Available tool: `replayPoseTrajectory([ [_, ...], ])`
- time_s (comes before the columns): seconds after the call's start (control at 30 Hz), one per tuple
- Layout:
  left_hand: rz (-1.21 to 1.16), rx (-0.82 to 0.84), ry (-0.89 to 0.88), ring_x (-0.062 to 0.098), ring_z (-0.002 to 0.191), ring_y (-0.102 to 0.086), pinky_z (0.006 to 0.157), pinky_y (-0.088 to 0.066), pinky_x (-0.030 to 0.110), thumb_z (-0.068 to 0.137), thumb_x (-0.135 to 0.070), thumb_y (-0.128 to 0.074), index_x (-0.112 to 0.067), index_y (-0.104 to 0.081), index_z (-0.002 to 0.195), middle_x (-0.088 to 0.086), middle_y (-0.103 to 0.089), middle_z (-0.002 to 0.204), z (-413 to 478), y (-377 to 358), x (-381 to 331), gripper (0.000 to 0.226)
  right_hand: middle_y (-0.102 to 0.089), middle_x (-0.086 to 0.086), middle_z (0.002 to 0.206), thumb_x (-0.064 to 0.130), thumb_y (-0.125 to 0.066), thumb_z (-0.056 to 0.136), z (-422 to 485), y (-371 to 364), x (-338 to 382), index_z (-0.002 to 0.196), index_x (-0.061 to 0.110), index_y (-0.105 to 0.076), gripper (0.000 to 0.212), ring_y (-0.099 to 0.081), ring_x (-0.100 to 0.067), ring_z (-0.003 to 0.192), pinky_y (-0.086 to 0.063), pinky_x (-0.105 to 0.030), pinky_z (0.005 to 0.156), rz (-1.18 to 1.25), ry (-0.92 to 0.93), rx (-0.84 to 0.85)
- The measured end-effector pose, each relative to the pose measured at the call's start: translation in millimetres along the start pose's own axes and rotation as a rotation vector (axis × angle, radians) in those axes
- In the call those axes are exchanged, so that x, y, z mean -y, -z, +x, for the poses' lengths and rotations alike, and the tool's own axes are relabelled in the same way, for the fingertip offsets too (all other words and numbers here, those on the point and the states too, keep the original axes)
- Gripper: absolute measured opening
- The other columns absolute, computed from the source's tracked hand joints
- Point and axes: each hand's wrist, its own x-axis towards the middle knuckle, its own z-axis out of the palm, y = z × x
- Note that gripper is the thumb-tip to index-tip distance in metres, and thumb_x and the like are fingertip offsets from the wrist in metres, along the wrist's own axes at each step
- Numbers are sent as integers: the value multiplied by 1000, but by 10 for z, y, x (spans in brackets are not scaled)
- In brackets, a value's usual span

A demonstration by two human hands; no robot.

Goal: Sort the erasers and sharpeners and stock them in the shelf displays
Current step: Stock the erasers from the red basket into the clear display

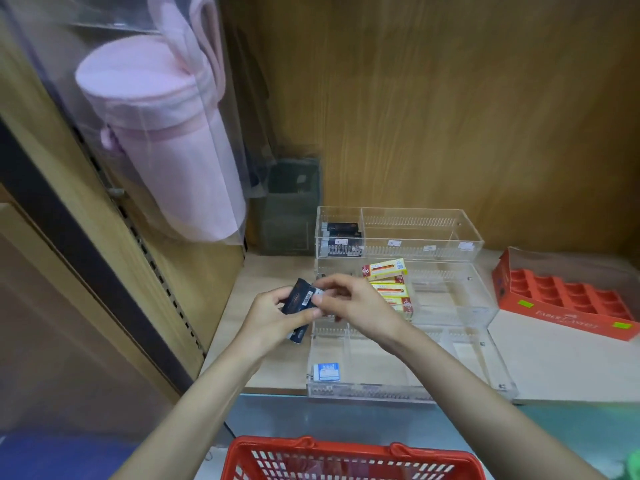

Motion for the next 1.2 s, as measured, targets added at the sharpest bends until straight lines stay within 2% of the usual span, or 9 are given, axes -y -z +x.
replayPoseTrajectory([
  [0.17,21,130,-21,4,80,-64,74,-51,23,73,-14,-78,-17,-71,98,-1,-72,91,-123,-44,-174,27,-65,-17,97,0,-59,89,-157,118,22,124,3,-56,35,-63,-22,85,-56,-30,83,354,-105,75],
  [0.3,-104,90,26,12,94,-65,84,-51,27,72,-21,-75,-14,-68,103,3,-72,101,-165,-16,-259,33,-67,-12,87,-8,-53,89,-262,201,49,102,3,-63,20,-64,-13,67,-54,-19,65,492,-69,-51],
  [0.4,-86,28,68,12,90,-67,74,-50,22,79,-18,-73,-16,-66,102,0,-72,95,-177,1,-292,23,-65,-9,79,-8,-53,88,-279,266,64,105,1,-56,20,-60,-12,62,-48,-19,58,489,-67,-158],
  [0.53,-58,55,53,-2,60,-54,56,-40,10,83,-18,-69,-14,-68,91,-15,-62,60,-170,-83,-393,9,-64,-2,68,-1,-58,88,-307,276,183,86,11,-62,12,-58,-4,55,-41,-15,51,262,-37,-120],
  [0.7,-100,-6,120,-4,45,-54,44,-38,10,84,-13,-69,-8,-67,88,-13,-59,47,-62,-173,-517,7,-66,0,77,7,-63,87,-232,243,270,76,16,-67,15,-58,-5,66,-45,-17,63,84,68,-242],
  [0.77,-144,-112,141,0,50,-55,48,-39,14,83,-15,-71,-8,-68,87,-12,-59,52,20,-181,-520,9,-61,2,88,16,-68,85,-220,246,274,88,17,-68,3,-55,-2,70,-43,-14,65,-75,130,-232],
  [0.9,-281,-218,201,10,62,-53,56,-38,23,82,-18,-72,-11,-67,78,-4,-61,60,242,-176,-506,10,-43,5,102,18,-69,83,-81,295,216,123,15,-59,42,-43,-5,84,-31,0,75,-594,319,-242],
  [1.1,-176,-248,115,12,62,-46,61,-38,26,84,-34,-69,-15,-59,81,-3,-50,63,575,-144,-494,21,-60,-13,104,15,-65,84,660,624,313,112,9,-64,28,-57,-30,96,-40,-30,81,-755,285,-407],
  [1.2,-147,-235,150,14,65,-47,60,-37,26,90,-21,-59,-13,-58,94,0,-51,67,744,-103,-415,9,-65,-15,105,18,-67,83,1071,751,274,107,13,-67,24,-60,-33,97,-50,-38,82,-832,169,-368],
])
